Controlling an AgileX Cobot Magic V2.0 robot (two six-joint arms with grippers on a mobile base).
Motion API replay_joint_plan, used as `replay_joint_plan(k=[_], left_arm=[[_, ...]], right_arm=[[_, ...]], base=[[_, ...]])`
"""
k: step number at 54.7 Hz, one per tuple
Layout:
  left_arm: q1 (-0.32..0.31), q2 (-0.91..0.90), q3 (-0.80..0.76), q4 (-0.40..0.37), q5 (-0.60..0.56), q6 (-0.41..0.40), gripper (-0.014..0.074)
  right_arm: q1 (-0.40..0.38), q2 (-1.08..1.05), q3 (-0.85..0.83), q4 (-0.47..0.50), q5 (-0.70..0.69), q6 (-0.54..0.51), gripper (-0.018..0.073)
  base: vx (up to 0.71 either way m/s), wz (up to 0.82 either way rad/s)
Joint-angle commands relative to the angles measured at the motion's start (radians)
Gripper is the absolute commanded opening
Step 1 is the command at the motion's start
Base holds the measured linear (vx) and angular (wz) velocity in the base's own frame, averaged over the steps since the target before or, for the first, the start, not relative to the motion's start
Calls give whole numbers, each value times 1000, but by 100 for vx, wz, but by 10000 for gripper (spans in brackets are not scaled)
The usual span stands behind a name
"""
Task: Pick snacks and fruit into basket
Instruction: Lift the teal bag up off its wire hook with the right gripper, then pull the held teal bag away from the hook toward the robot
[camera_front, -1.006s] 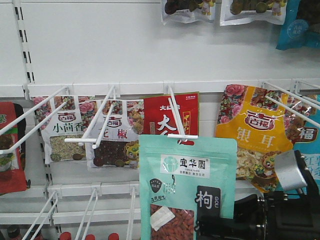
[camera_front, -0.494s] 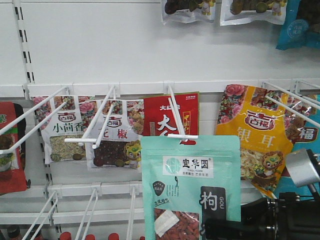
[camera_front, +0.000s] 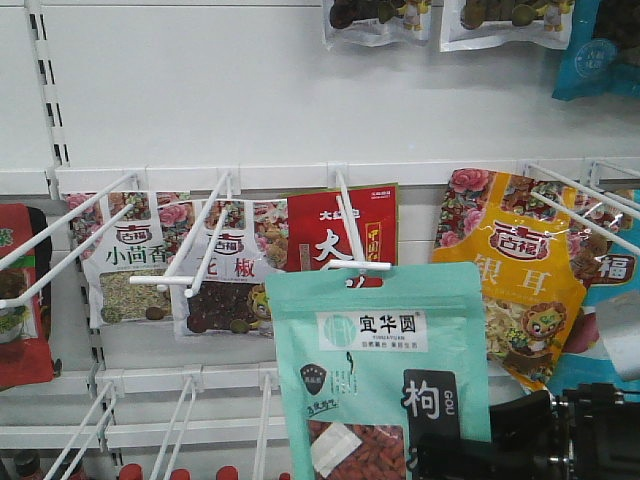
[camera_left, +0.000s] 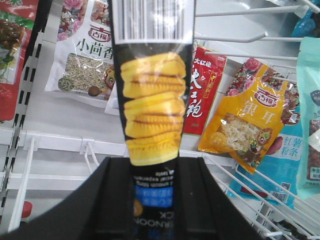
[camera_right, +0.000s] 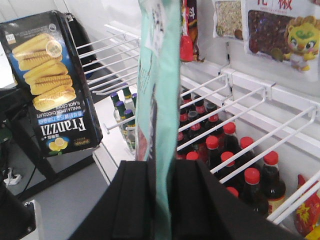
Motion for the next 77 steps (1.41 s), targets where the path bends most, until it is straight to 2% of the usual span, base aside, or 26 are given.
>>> replay_joint_plan(k=[1, 23, 34, 77], left_arm=[[-4, 11, -32, -3, -94, 1, 3], [-4, 11, -32, -3, -94, 1, 3], [-4, 11, -32, -3, -94, 1, 3], [-4, 11, -32, -3, -94, 1, 3]], right_arm=[[-3, -20, -29, 126, 11, -25, -11], [-3, -20, -29, -16, 16, 143, -11], [-3, -20, -29, -15, 155, 226, -11], [-3, -20, -29, -18, 136, 209, -11]], base=[[0, 0], [0, 0], [0, 0], [0, 0]])
